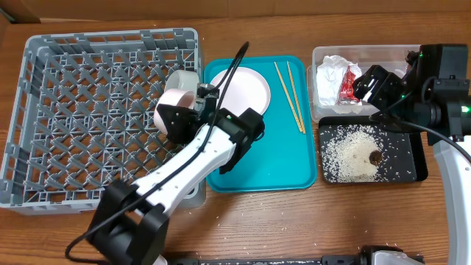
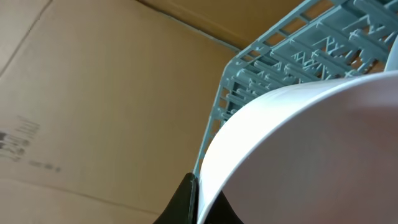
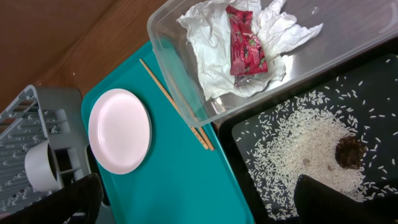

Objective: Sort waste into correct bins and load items into the dishwasher
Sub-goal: 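Lift the pink bowl with left gripper and carry it toward the rack, then lower the pink bowl into the dish rack and open left gripper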

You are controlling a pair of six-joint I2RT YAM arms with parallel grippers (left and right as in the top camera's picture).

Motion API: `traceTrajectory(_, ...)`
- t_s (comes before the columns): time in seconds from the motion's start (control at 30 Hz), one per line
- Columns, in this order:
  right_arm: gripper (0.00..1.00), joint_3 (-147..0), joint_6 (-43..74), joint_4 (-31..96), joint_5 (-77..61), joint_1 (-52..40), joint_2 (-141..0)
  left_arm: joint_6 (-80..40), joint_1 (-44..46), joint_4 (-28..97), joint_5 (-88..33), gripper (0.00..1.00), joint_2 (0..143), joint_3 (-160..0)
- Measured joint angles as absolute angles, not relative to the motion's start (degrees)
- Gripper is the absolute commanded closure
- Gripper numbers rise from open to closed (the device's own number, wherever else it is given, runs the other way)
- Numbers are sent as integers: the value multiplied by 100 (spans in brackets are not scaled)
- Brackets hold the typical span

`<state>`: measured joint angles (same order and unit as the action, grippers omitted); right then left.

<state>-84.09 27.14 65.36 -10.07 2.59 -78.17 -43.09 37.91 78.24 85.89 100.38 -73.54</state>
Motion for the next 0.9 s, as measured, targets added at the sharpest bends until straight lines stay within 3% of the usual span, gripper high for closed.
traceTrajectory(0.23, 0, -8409, 2714, 6534, -1004, 259, -7817, -4324, 3645, 8298, 8674, 96, 10123, -7347)
traceTrajectory(0.4, 0, -8409, 2711, 6536, -1007, 259, -7817, -5054, 3409, 9000, 8420, 96, 10123, -7190)
traceTrajectory(0.9, 0, -8409, 2714, 6534, -1007, 259, -7817, -6182, 3183, 8698, 7601, 96, 10123, -6980)
